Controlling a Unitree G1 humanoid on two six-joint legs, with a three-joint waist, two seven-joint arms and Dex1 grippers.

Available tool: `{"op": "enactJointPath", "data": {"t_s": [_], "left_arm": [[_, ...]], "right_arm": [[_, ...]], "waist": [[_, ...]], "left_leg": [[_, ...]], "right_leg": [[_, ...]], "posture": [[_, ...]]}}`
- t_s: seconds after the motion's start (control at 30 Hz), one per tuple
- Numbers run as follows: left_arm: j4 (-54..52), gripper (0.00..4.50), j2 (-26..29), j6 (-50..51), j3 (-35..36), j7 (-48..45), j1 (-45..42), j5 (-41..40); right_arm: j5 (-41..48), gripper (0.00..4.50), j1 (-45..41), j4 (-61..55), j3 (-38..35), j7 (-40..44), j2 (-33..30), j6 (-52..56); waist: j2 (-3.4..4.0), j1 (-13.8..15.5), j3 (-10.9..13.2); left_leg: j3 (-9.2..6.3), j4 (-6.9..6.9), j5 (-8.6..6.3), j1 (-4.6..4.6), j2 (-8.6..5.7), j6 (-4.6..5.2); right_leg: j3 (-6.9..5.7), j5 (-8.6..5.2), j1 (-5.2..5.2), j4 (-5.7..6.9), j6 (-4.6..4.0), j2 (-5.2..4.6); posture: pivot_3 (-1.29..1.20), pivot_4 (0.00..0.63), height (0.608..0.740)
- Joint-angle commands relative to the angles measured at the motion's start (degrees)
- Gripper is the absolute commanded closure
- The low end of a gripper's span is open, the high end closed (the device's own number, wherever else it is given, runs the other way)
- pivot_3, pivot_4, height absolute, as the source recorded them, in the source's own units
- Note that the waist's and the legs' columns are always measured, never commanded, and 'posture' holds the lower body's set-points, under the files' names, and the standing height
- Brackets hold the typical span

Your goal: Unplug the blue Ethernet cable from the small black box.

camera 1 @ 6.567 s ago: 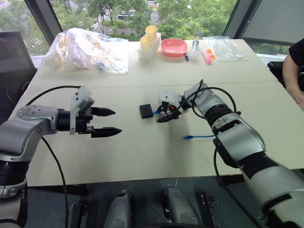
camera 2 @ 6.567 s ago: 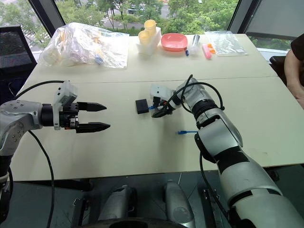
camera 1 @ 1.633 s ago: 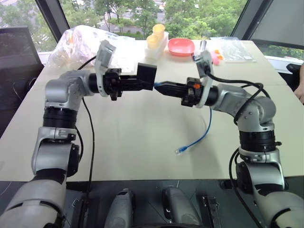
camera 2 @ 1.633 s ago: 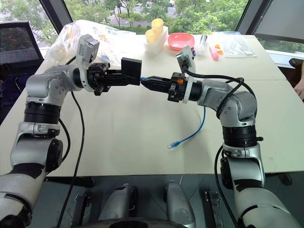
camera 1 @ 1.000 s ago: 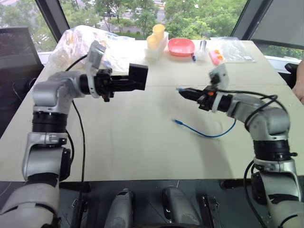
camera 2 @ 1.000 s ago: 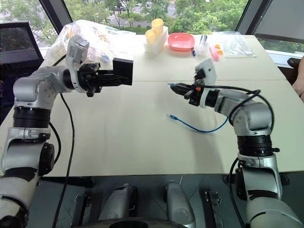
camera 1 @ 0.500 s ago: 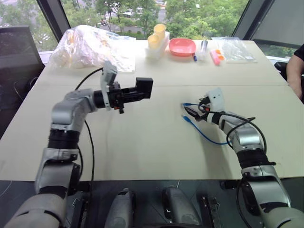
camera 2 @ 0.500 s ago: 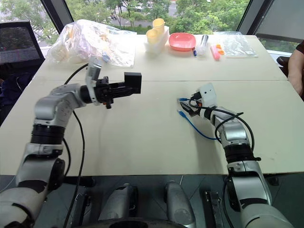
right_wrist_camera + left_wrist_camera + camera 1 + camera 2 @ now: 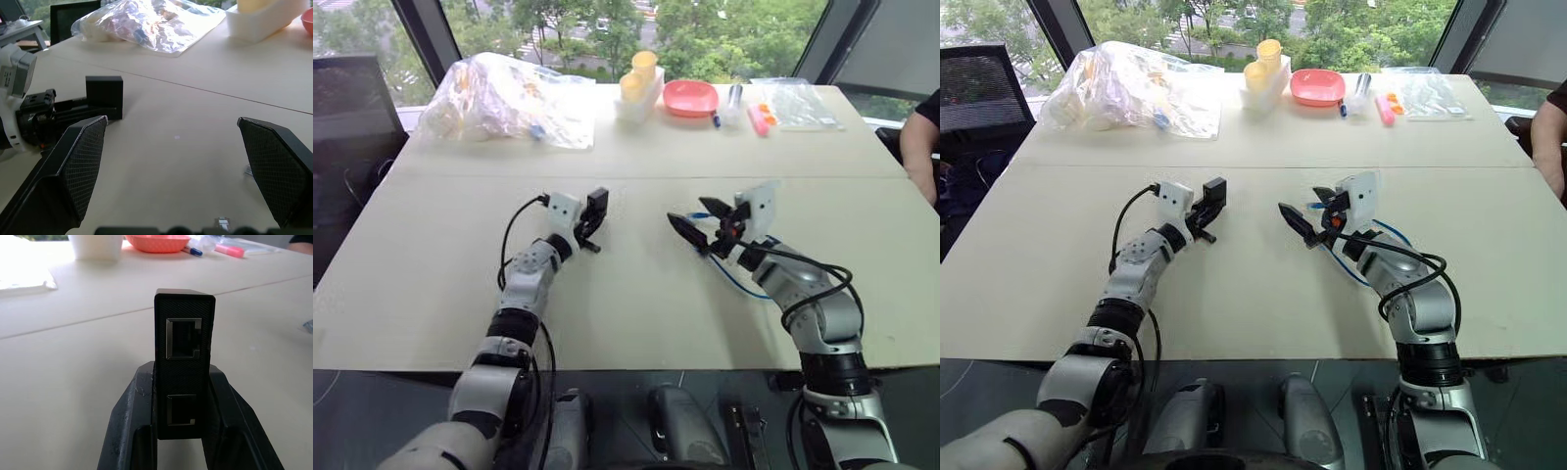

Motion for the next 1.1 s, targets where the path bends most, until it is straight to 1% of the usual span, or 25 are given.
{"op": "enactJointPath", "data": {"t_s": [0.03,0.07,0.13,0.3,0.37,0.43,0.53,0.63,0.7,0.8,0.9,0.97,1.03,1.1], "left_arm": [[0.06,3.48,-0.52,-2.04,0.35,0.89,-1.02,0.17],[0.18,2.97,-0.52,-1.94,0.45,0.51,-0.96,-0.11],[0.34,2.27,-0.37,-1.95,0.57,0.19,-0.9,-0.32],[-0.76,0.07,-0.07,-1.14,0.91,0.16,-0.57,-0.79],[-2.08,0.07,0.12,-0.38,1.03,0.21,-0.1,-1.09],[-5.61,0.07,0.78,1.33,1.74,0.62,0.9,-2.05],[-17.24,0.07,3.52,8.22,2.37,-0.19,4.58,-4.33],[-33.03,0.07,7.9,18.01,2.76,-1.57,9.57,-7.67],[-40.3,0.07,10.81,23.43,3.38,-1.9,11.9,-9.57],[-50.54,0.07,15.28,32.93,5.69,-3.04,15.61,-15.09],[-56.79,0.07,17.88,40.26,7.43,-3.65,18.93,-20.26],[-60.76,0.07,19.56,43.92,8.87,-3.88,23.39,-22.72],[-63.88,0.07,20.73,45.4,10.36,-3.86,28.34,-23.93],[-65.39,0.07,21.13,45.68,11.08,-3.24,30.25,-24.31]], "right_arm": [[-0.91,0.01,0.49,-2.65,0.86,0.39,-0.12,-0.95],[-1.2,0.0,0.64,-2.55,1.06,0.33,-0.1,-1.07],[-1.46,0.0,0.78,-2.33,1.1,0.24,0.02,-1.19],[-1.59,0.0,1.25,-2.11,1.04,0.28,-0.25,-0.84],[-1.79,0.0,1.53,-1.98,1.05,0.53,-0.62,-0.82],[-1.9,0.0,2.01,-2.27,0.73,0.94,-1.3,-0.65],[-1.1,0.0,3.07,-3.68,-0.97,1.7,-3.24,0.43],[-0.19,0.0,5.48,-6.17,-2.85,2.81,-6.23,2.08],[0.72,0.0,7.11,-8.17,-4.02,3.22,-7.55,3.29],[2.47,0.0,10.17,-11.19,-6.25,3.82,-9.46,5.22],[3.4,0.0,11.87,-12.47,-7.18,4.1,-10.47,6.43],[4.04,0.0,13.19,-13.2,-7.79,4.62,-11.08,7.1],[4.95,0.0,14.3,-14.41,-8.5,4.94,-11.67,7.84],[5.55,0.0,14.86,-15.18,-8.94,5.01,-12.06,8.28]], "waist": [[0.0,0.2,0.0],[0.0,0.38,0.0],[0.0,0.56,0.0],[0.0,0.8,0.0],[0.0,0.8,0.0],[0.0,0.72,0.0],[0.0,0.53,0.0],[0.0,0.59,0.0],[0.0,0.66,0.0],[0.01,0.68,0.0],[0.01,0.66,0.0],[0.01,0.52,0.0],[0.02,0.35,-0.01],[0.02,0.42,-0.01]], "left_leg": [[0.01,0.0,0.0,0.0,0.0,0.0],[0.01,0.0,0.0,0.01,0.0,0.0],[0.0,-0.02,0.0,0.01,0.0,0.0],[0.0,-0.02,0.0,0.0,0.0,0.0],[0.01,-0.02,0.0,0.0,0.0,0.0],[0.0,-0.02,0.0,0.0,0.0,0.0],[0.0,-0.05,0.0,0.01,0.04,0.0],[-0.04,-0.07,0.0,0.01,0.08,0.0],[-0.05,-0.07,-0.01,0.01,0.12,0.0],[-0.04,-0.07,0.0,0.04,0.13,0.0],[-0.02,-0.06,0.0,0.07,0.13,0.0],[-0.02,-0.05,0.0,0.08,0.13,0.0],[0.01,-0.06,0.0,0.11,0.15,0.0],[0.03,-0.06,-0.01,0.11,0.22,0.0]], "right_leg": [[0.0,0.0,0.0,0.0,0.0,0.01],[0.0,0.0,0.0,0.0,0.0,0.02],[-0.01,0.0,0.0,-0.01,0.0,0.06],[-0.02,0.0,0.0,-0.03,0.0,0.05],[-0.02,0.0,0.01,-0.03,0.0,0.05],[-0.02,0.0,0.01,-0.04,0.0,0.06],[-0.01,0.0,0.01,-0.04,0.0,0.06],[-0.02,0.0,0.01,-0.03,-0.01,0.05],[-0.01,-0.01,0.01,-0.03,-0.01,0.02],[-0.01,-0.02,0.06,-0.06,-0.03,0.0],[0.0,-0.08,0.1,-0.1,-0.13,0.0],[0.0,-0.12,0.11,-0.12,-0.19,0.0],[0.01,-0.12,0.11,-0.12,-0.2,0.0],[0.01,-0.13,0.11,-0.13,-0.22,0.02]], "posture": [[0.0,0.15,0.735],[0.0,0.15,0.735],[0.0,0.15,0.735],[0.0,0.15,0.735],[0.0,0.15,0.735],[0.0,0.15,0.735],[0.0,0.15,0.735],[0.0,0.15,0.735],[0.0,0.15,0.735],[0.0,0.15,0.735],[0.0,0.15,0.735],[0.0,0.15,0.735],[0.0,0.15,0.735],[0.0,0.15,0.735]]}}
